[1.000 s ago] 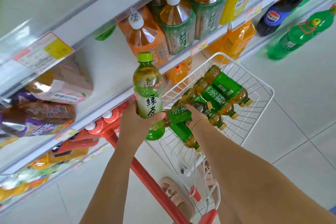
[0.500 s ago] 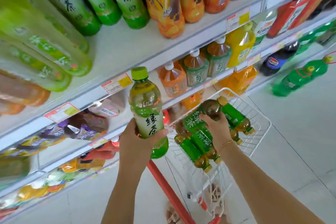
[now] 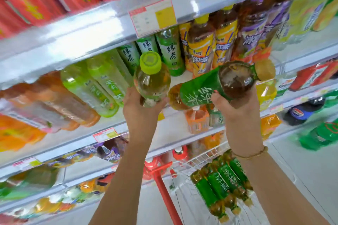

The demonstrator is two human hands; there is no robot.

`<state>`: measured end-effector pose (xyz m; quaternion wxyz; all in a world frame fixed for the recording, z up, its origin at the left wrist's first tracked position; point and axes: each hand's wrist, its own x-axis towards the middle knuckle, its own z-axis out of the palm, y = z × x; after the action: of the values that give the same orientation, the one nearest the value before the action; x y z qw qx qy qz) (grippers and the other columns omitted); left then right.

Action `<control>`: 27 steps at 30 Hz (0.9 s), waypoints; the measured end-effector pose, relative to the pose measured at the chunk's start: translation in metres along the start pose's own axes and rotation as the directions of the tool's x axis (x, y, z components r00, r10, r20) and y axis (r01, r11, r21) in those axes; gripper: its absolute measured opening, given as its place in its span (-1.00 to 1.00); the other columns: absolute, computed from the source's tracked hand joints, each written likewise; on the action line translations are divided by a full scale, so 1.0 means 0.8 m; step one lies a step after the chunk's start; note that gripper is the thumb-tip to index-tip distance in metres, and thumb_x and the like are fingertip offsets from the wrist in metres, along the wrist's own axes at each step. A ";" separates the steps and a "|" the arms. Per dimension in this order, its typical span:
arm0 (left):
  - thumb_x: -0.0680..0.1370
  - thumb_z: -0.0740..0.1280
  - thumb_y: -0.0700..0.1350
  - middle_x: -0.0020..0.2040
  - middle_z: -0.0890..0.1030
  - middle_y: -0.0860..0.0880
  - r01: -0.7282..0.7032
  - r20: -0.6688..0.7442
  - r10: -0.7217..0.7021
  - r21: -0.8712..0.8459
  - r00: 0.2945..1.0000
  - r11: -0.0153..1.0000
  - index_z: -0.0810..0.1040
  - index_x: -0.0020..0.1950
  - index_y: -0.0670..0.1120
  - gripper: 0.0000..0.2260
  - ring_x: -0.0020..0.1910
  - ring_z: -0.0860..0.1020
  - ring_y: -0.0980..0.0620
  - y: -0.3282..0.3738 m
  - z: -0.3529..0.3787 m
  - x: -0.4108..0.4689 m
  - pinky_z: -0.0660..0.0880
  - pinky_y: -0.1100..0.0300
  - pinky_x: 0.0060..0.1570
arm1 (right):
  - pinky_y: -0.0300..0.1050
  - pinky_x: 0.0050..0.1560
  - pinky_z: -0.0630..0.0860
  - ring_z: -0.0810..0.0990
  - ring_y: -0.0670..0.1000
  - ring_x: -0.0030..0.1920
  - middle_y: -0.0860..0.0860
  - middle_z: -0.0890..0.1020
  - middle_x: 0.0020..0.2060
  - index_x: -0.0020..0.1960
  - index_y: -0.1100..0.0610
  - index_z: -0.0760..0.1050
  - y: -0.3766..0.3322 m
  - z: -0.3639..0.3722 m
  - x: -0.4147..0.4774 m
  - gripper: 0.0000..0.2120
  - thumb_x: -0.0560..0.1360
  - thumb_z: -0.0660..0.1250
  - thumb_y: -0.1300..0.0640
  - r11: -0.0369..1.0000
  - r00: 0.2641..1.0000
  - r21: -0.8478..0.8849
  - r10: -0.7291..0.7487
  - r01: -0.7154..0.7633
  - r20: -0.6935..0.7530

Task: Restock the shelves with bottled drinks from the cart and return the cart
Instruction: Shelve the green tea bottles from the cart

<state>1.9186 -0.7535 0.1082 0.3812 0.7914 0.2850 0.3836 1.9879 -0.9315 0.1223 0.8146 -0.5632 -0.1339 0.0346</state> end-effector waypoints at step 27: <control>0.36 0.52 -0.01 0.10 0.58 -0.14 0.481 -0.083 -0.484 -0.056 0.871 0.875 0.45 0.24 -0.25 -0.44 0.09 0.54 -0.10 -0.038 0.111 0.136 0.43 0.21 -0.10 | -0.33 0.02 0.52 0.60 -0.04 0.07 0.16 0.59 0.06 0.18 0.26 0.40 0.040 -0.023 0.050 -0.53 0.33 0.43 0.47 0.988 0.971 -0.081 0.145 -0.131 0.190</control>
<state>2.0462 -0.6902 0.0890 0.4643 0.6695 0.4848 0.3182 2.0343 -0.9284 0.0937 0.7735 -0.5926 -0.1747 0.1415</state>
